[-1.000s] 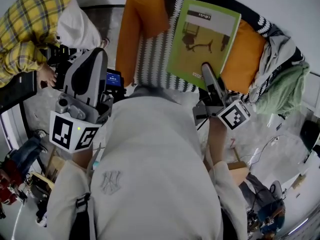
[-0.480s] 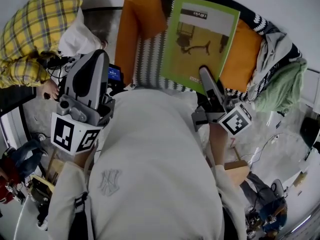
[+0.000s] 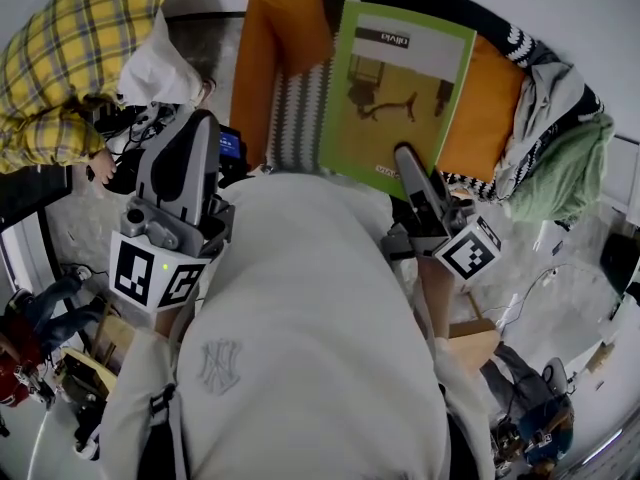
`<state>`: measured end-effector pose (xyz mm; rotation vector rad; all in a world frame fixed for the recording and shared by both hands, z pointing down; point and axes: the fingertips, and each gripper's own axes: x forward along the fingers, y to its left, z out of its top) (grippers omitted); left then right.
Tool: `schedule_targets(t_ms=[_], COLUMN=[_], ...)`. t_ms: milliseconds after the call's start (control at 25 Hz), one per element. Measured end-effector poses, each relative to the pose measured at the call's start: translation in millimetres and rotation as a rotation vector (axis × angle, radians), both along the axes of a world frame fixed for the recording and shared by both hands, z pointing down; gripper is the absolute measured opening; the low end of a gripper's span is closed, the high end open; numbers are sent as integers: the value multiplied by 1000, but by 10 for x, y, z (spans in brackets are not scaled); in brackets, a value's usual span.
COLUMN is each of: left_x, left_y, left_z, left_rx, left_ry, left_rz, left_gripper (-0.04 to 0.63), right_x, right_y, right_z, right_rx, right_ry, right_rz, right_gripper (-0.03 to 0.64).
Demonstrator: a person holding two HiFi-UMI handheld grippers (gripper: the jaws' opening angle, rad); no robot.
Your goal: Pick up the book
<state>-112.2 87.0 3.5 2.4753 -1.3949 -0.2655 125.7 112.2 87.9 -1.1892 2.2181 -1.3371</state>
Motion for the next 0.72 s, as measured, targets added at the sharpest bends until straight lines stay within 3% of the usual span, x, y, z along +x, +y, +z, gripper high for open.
schedule_targets(t_ms=[360,720], left_x=[100,-67], left_y=[-80,25], left_z=[-74,-15], left_rx=[10,7], left_ry=[12,14], left_rz=[-17,-35], left_gripper=[9,9], right_x=[-30,-183], right_y=[-6,138], right_z=[24,123], right_rx=[-27,-48], right_ry=[-33,-34], right_rz=[-39,-50], right_gripper=[144,144])
